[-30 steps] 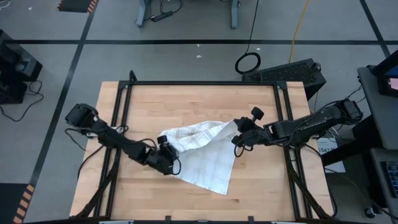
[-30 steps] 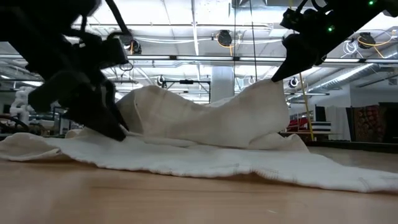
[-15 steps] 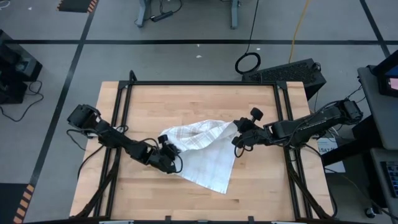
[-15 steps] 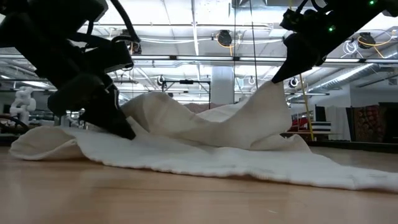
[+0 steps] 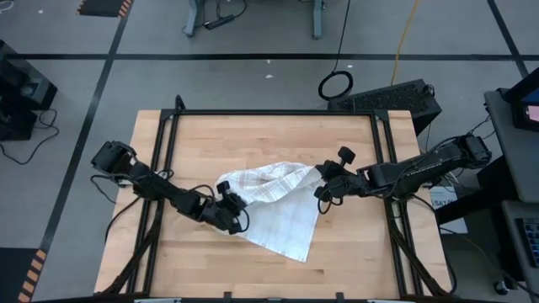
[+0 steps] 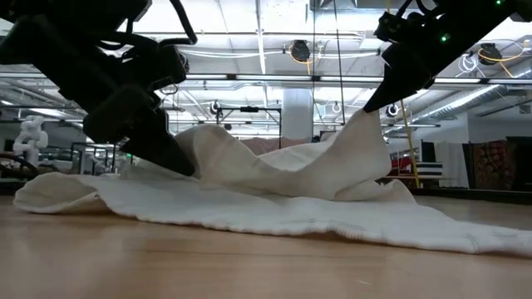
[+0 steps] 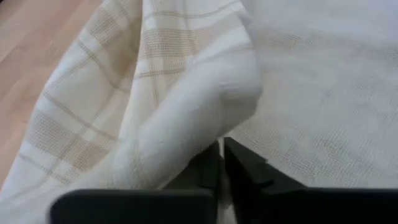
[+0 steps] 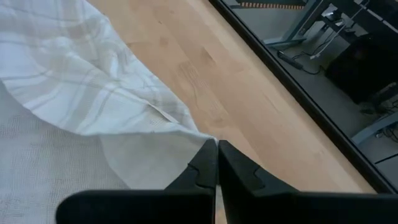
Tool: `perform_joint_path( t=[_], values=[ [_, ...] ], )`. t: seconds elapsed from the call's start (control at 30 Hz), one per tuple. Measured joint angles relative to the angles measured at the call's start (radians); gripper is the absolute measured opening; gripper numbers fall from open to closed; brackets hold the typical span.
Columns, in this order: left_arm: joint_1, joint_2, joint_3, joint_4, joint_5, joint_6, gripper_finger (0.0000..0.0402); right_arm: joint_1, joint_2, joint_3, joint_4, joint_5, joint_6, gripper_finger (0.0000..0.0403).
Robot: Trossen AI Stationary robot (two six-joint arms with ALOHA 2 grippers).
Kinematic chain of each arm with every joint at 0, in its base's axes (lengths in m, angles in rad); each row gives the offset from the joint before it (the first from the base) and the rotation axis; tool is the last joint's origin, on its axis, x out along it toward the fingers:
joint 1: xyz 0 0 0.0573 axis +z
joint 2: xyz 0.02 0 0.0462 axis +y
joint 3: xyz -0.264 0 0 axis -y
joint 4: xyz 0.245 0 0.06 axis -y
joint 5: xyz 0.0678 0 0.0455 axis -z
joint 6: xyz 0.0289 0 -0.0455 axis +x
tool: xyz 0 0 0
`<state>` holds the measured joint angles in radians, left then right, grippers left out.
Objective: Roll towel
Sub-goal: Roll the white kitchen towel
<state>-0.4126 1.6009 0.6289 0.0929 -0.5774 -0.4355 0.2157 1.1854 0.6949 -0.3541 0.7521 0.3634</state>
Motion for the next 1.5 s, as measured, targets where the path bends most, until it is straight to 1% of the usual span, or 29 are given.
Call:
perform_joint_path(
  t=[0.03,0.33,0.43,0.6,0.77,0.83,0.9,1.07,1.13,1.2,1.33,1.4,1.5],
  values=[
    [0.000,0.000,0.000,0.000,0.000,-0.001,0.0010,0.000,0.000,0.000,0.000,0.000,0.000,0.0000],
    [-0.004,-0.018,0.000,-0.005,0.002,-0.003,0.0006,0.000,0.000,0.000,-0.016,-0.012,0.028,0.0000],
    [-0.013,-0.051,0.000,-0.006,0.004,0.010,0.0006,0.000,0.000,0.000,-0.044,-0.026,0.053,0.0000],
    [-0.015,-0.137,0.000,-0.005,-0.001,0.080,0.0004,0.000,0.001,0.000,-0.060,-0.026,0.070,0.0000],
    [-0.011,-0.252,0.000,-0.005,-0.088,0.185,0.0004,0.000,0.001,0.000,-0.052,-0.015,0.045,0.0000],
    [-0.009,-0.309,0.001,-0.004,-0.134,0.255,0.0003,0.000,0.001,0.000,-0.036,0.029,0.019,0.0000],
    [-0.002,-0.366,0.011,-0.003,-0.182,0.343,0.0003,0.000,-0.006,0.000,-0.003,0.103,-0.024,0.0000],
    [0.033,-0.500,0.056,0.008,-0.331,0.576,0.0003,-0.001,-0.038,0.034,0.064,0.262,-0.191,0.0000],
    [0.054,-0.545,0.078,0.025,-0.350,0.683,0.0003,-0.004,-0.056,0.052,0.109,0.320,-0.281,0.0000],
    [0.081,-0.583,0.099,0.084,-0.349,0.787,0.0002,-0.017,-0.077,0.072,0.164,0.351,-0.380,0.0000],
    [0.139,-0.635,0.124,0.215,-0.319,0.947,0.0002,-0.059,-0.114,0.102,0.304,0.335,-0.573,0.0000],
    [0.160,-0.652,0.132,0.254,-0.272,0.996,0.0002,-0.080,-0.133,0.104,0.371,0.299,-0.650,0.0000],
    [0.166,-0.681,0.164,0.261,-0.179,1.018,0.0002,-0.090,-0.165,0.104,0.442,0.258,-0.712,0.0000]
  ],
)
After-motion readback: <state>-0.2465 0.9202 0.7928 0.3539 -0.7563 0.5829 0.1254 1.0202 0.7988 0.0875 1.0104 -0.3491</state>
